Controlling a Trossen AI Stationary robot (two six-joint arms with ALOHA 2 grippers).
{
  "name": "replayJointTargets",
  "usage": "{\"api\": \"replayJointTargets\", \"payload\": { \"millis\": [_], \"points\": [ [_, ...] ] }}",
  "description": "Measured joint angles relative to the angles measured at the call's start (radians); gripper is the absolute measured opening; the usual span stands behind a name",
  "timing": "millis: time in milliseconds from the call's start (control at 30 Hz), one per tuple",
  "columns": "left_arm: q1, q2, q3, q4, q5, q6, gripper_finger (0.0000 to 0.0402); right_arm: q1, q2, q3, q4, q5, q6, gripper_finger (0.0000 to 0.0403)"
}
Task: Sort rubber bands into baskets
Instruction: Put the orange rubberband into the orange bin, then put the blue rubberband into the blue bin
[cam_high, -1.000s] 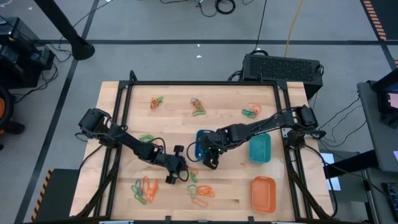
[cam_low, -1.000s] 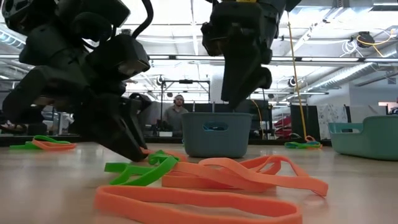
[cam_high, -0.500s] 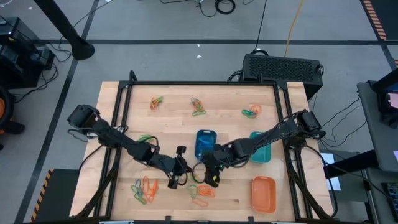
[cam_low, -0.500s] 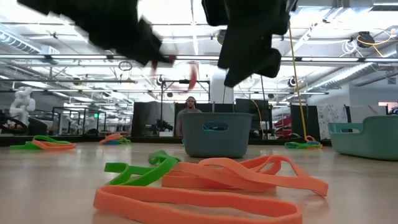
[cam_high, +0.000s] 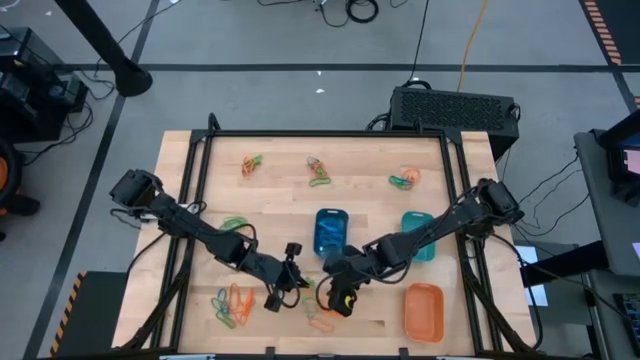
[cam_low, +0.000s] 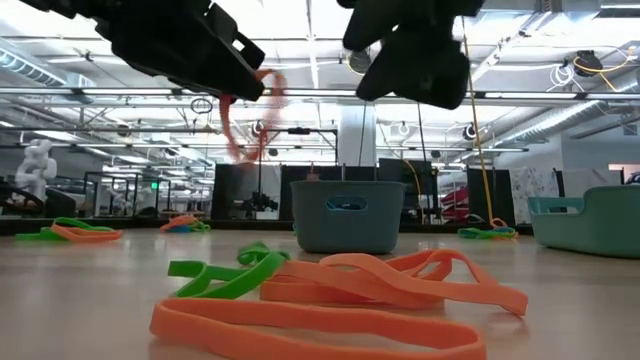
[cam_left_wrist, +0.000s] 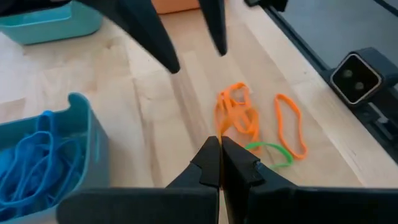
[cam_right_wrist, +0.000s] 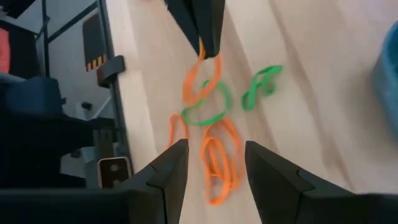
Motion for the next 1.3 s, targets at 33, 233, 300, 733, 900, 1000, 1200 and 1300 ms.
{"api": "replayJointTargets", "payload": {
  "millis": [33,233,300,733,900,1000,1200,1300],
  "points": [
    [-0.003,0.009,0.000,0.010,0.004,-0.001,0.0002,0.006,0.000,0.000,0.000,0.000,0.010,0.0150],
    [-0.032,0.091,0.002,0.145,0.053,-0.002,0.0002,0.032,0.000,0.000,-0.008,0.000,0.081,0.0150],
    [-0.042,0.128,0.001,0.214,0.061,-0.003,0.0002,0.042,0.000,0.000,-0.016,0.000,0.109,0.0150],
    [-0.043,0.189,0.002,0.334,0.086,-0.056,0.0112,0.090,-0.042,0.000,-0.105,0.016,0.204,0.0150],
    [-0.009,0.180,0.002,0.290,0.086,-0.151,0.0164,0.086,-0.111,0.000,-0.150,0.104,0.141,0.0150],
    [0.018,0.144,0.002,0.212,0.100,-0.235,0.0179,0.087,-0.190,0.000,-0.199,0.215,0.066,0.0150],
    [0.105,-0.014,0.002,-0.015,0.067,-0.269,0.0182,0.040,-0.371,0.000,-0.484,0.464,-0.010,0.0150],
    [0.161,-0.131,0.003,-0.107,0.004,-0.269,0.0182,-0.042,-0.457,0.000,-0.623,0.497,-0.044,0.0150]
  ]
}}
